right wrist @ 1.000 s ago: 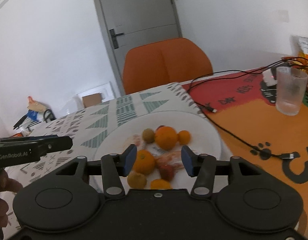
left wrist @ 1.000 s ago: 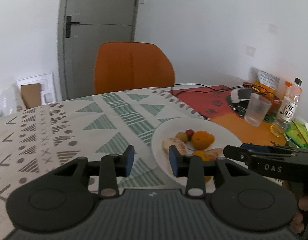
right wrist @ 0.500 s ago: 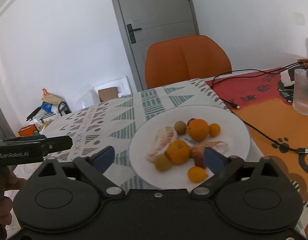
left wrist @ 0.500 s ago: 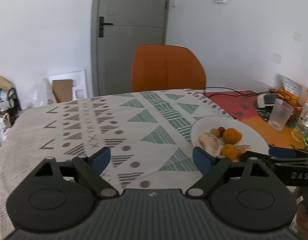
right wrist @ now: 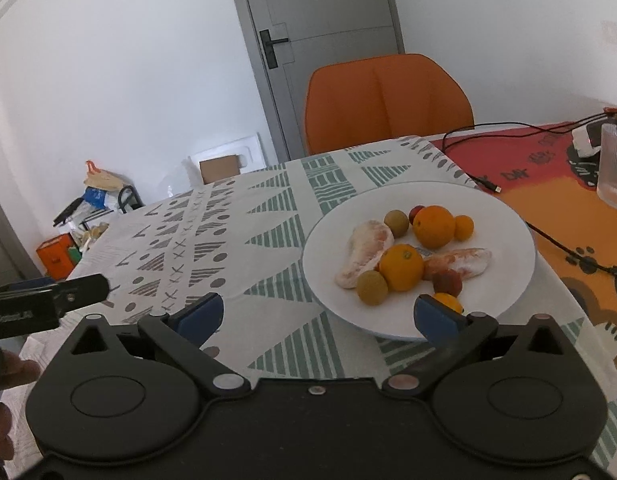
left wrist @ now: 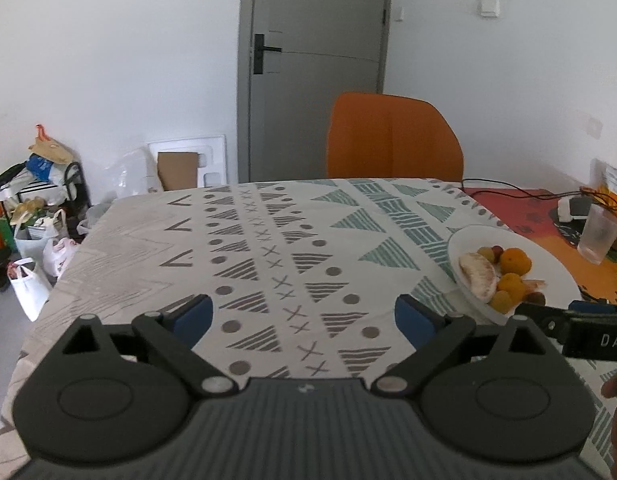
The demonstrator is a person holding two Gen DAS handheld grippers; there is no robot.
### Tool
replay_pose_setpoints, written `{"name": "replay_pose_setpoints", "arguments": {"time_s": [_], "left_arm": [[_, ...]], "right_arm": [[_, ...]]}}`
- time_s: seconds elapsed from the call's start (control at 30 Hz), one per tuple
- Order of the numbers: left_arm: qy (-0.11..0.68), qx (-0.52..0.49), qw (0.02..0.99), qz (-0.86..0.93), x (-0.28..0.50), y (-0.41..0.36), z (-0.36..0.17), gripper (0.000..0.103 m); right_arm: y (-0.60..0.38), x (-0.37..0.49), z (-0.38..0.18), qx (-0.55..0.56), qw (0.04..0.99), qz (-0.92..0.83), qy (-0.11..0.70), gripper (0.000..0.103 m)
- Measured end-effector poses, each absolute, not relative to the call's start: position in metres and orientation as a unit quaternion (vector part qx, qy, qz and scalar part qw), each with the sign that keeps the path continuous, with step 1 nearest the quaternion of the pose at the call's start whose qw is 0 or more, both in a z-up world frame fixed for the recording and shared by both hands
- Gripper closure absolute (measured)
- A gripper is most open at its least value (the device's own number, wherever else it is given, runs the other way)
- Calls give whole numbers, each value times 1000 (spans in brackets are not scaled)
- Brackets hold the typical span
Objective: Organize fruits
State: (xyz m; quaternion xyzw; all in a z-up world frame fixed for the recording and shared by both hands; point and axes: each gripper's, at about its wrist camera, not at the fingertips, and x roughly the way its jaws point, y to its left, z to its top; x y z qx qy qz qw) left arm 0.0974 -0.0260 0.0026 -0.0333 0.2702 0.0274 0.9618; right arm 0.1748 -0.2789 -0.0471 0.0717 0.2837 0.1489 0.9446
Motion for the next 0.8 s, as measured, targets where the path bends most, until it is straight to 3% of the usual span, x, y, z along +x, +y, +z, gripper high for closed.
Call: {"name": "replay_pose_setpoints", "arguments": {"time_s": [0.8], "left_arm": [[258,-60,963,56,25,-2,21,0]], "right_arm": [[-281,118,-28,16,938,204,280,0]]}}
